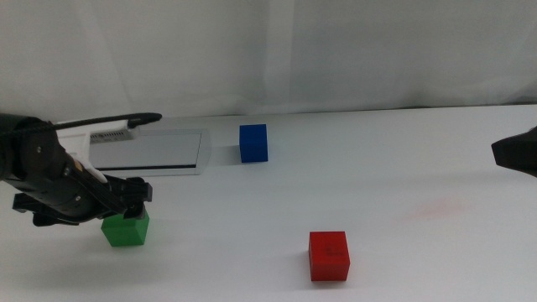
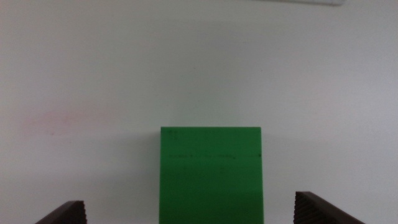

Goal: Stack red cubes first, then green, then blue cubes in a specific spot.

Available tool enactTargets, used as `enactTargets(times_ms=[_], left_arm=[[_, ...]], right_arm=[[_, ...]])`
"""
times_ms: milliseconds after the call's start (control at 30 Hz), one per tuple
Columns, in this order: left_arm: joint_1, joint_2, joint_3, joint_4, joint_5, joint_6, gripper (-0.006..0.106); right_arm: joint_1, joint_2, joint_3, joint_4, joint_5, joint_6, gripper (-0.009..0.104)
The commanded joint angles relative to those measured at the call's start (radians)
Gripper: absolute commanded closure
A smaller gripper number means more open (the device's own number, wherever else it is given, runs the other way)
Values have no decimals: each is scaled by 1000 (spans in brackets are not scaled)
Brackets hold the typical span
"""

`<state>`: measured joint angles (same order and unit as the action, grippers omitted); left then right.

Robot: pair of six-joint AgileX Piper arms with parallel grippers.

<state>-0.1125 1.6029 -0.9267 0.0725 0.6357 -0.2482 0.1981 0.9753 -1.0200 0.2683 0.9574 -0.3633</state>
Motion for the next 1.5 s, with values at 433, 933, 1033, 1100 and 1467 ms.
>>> enactTargets(times_ms=[433,933,1033,1100,1467], left_arm=[[-6,123,-9,-36,-101,54,19],[-6,168,-9,-36,-156,53,19],[-6,169,-9,-36,-169,53,26],[-6,169,-9,-36,-169,48,33],[-6,169,-37,-72,-121,53,103]], right_arm=[[-6,-4,6,15,-9,-10,-8],[-6,-4,6,23,-9,-10,-8],[-6,-4,6,23,-5,-10,-8],[-6,-4,6,23,-5,-10,-8],[-6,-4,6,23,-5,-10,-8]])
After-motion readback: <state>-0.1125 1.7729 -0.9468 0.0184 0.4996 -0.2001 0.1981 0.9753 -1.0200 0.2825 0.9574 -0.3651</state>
